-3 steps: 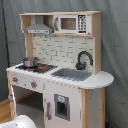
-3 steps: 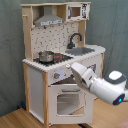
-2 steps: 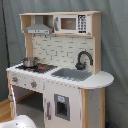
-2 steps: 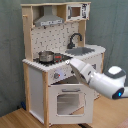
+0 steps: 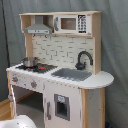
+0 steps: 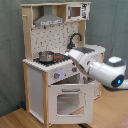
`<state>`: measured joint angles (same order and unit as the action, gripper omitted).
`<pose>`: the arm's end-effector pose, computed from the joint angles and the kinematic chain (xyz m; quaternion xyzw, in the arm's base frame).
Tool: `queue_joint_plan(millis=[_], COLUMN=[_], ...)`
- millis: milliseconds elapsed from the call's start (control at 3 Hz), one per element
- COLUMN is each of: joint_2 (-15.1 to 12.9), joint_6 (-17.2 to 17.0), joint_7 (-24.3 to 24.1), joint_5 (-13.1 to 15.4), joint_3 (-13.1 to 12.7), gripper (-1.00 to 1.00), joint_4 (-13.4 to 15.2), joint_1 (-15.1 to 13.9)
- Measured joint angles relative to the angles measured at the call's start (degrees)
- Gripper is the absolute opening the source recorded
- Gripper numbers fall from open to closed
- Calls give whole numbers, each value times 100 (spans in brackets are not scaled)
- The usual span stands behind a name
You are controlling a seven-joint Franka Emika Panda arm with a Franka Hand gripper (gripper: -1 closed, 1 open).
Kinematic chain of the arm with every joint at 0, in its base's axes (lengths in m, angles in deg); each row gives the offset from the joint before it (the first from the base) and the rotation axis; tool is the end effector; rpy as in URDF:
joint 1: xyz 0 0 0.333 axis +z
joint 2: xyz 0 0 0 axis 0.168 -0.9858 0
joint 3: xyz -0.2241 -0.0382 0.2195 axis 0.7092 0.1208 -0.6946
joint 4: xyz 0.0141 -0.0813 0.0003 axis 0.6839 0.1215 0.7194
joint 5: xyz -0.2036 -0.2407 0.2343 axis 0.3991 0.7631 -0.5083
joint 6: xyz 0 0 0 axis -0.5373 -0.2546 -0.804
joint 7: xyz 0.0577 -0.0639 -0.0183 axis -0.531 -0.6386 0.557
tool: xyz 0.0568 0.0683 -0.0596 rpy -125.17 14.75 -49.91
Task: Play with the kitchen
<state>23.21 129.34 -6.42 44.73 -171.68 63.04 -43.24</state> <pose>0.1646 0.6120 0.5007 0.4817 0.4487 0.5400 0.5245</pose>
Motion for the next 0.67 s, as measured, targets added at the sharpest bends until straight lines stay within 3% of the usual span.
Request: queue_joint_plan(millis=[667], joint_2=[-538], joint_6=[-334], joint_7=[933], joint_5=[-158], joint_3=[151], gripper=[100], joint_4=[0], joint_1=[139])
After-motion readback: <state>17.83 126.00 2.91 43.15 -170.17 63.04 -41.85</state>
